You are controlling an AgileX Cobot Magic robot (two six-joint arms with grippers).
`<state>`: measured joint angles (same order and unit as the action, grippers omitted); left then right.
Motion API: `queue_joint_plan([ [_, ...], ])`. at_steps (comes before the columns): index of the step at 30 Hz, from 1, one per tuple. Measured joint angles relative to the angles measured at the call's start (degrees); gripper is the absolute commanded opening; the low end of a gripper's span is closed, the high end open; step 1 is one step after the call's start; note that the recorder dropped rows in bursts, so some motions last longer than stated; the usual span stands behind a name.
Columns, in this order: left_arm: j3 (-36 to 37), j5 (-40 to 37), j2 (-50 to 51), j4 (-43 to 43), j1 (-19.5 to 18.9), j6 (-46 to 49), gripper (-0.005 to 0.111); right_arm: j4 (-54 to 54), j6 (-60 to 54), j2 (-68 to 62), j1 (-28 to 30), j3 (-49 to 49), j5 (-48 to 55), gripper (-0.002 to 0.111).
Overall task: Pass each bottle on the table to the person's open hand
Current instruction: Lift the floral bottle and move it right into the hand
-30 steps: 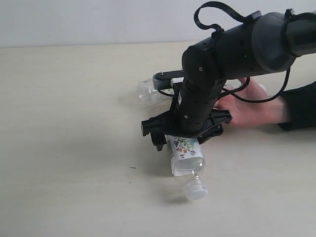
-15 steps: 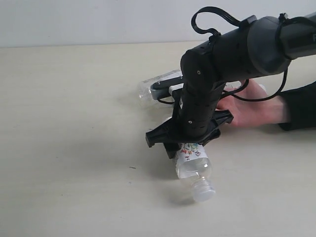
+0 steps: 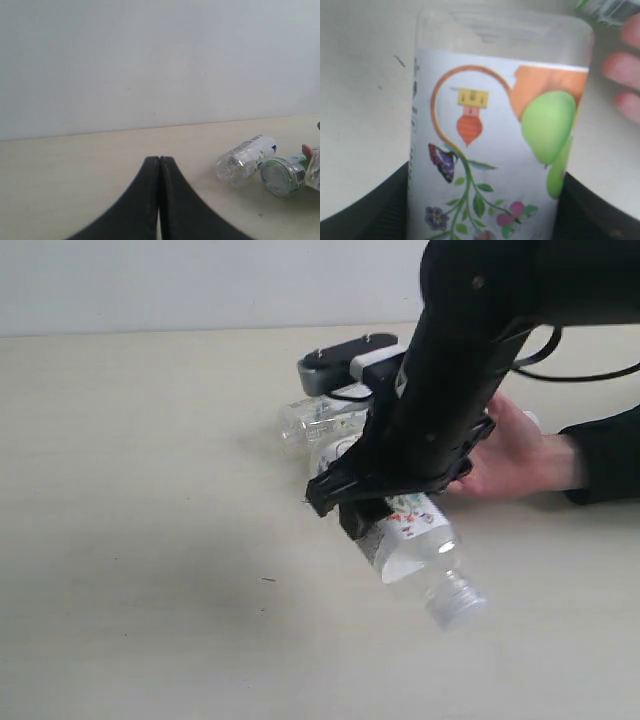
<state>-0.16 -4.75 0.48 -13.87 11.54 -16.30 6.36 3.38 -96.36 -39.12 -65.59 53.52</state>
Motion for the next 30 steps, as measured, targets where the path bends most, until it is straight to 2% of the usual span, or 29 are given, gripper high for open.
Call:
queue_joint_plan([
  [3,0.0,0.0,0.0,0.0,0.0,0.0,0.000,-2.1,-1.7,5.8,1.7,0.0,2.3,0.000],
  [8,0.0,0.0,0.0,0.0,0.0,0.0,0.000,-3.1,-5.8,12.9,10.0,0.0,3.2,0.000],
  [12,0.0,0.0,0.0,0.0,0.0,0.0,0.000,-3.5,-8.5,12.3,17.5,0.0,4.1,0.000],
  [15,0.0,0.0,0.0,0.0,0.0,0.0,0.000,-3.6,-10.6,9.5,20.9,-1.5,5.1,0.000],
  [24,0.0,0.0,0.0,0.0,0.0,0.0,0.000,-0.6,-14.7,-2.3,21.8,-10.5,6.5,0.000],
  [30,0.0,0.0,0.0,0.0,0.0,0.0,0.000,-0.2,-15.2,-8.0,21.8,-12.0,7.9,0.000],
])
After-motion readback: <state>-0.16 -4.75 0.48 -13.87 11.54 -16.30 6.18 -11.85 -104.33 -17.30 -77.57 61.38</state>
